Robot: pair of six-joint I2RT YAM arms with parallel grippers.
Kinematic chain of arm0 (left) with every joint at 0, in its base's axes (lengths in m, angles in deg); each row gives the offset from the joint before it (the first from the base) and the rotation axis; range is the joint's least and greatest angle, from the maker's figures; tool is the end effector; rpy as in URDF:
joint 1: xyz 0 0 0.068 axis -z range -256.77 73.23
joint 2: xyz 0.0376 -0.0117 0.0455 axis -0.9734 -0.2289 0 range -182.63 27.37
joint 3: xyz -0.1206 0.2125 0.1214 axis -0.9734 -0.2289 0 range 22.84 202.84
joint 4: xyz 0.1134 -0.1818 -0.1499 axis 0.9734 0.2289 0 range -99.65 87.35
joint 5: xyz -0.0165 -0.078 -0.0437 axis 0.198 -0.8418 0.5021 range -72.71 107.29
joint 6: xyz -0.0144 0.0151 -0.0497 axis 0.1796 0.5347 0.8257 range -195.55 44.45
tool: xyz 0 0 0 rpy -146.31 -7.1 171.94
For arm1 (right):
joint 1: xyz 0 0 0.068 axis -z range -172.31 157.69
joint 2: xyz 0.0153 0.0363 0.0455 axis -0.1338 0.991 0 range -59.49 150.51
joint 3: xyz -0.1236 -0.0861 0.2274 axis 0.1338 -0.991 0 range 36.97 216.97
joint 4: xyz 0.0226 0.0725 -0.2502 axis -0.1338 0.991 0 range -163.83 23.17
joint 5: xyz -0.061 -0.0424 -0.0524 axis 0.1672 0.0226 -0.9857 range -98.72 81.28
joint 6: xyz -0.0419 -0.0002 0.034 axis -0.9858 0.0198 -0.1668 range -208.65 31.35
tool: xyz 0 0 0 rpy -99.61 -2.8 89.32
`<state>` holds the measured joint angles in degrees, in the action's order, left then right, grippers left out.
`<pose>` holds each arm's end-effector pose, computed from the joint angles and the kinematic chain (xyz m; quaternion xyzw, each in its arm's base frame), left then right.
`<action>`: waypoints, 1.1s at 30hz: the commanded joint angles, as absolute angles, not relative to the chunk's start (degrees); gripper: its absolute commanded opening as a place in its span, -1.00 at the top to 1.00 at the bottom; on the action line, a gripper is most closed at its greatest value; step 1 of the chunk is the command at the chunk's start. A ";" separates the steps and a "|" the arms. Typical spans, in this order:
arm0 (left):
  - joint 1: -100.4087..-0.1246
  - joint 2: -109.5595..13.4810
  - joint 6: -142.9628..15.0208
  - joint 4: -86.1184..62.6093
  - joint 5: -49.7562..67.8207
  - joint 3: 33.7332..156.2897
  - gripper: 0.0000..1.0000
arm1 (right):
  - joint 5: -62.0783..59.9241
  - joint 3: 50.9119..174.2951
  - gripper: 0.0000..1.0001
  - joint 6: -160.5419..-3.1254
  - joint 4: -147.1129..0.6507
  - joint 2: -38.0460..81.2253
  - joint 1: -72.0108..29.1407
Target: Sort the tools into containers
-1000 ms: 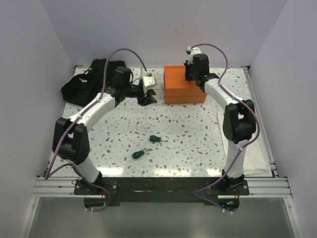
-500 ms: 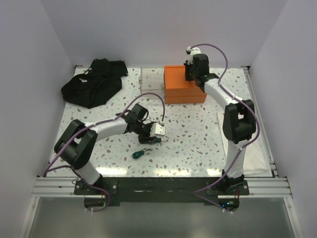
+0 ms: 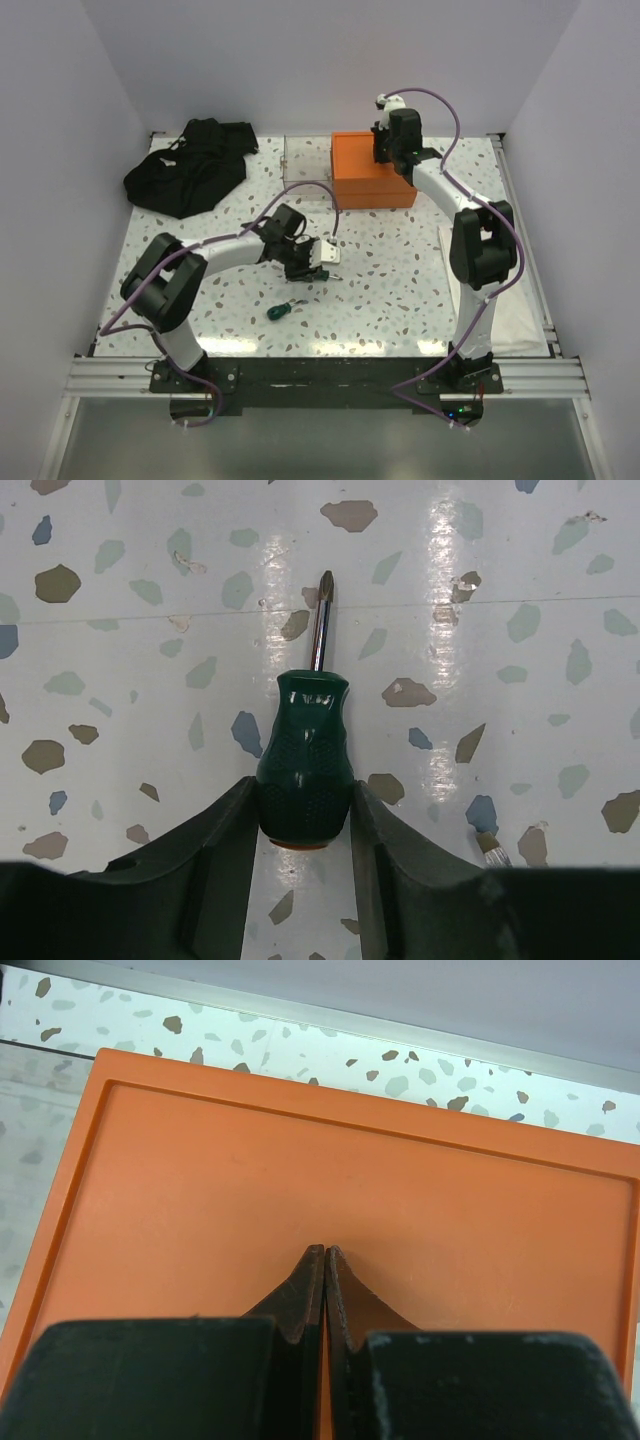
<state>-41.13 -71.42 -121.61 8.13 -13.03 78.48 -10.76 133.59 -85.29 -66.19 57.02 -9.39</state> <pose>0.2586 -0.2074 0.1591 0.6608 0.6638 -0.2301 0.2642 0.4648 0.1416 0.2721 -0.0929 0.8499 0.0769 0.5130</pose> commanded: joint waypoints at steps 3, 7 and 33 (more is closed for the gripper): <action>-47.65 -64.14 -118.82 9.25 -22.69 83.13 0.66 | -10.74 130.31 0.99 -86.19 -55.19 59.95 -10.15; -55.04 -62.81 -106.34 1.53 -26.12 88.74 0.69 | -10.65 130.31 0.99 -86.01 -55.28 60.21 -10.06; -59.63 -86.90 -77.57 -8.23 -6.70 118.66 -0.04 | -11.09 131.98 0.99 -86.45 -55.37 61.97 -10.15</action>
<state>-59.12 -91.37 -79.39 -5.79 -6.74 118.26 -11.07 133.61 -86.32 -66.32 57.10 -9.56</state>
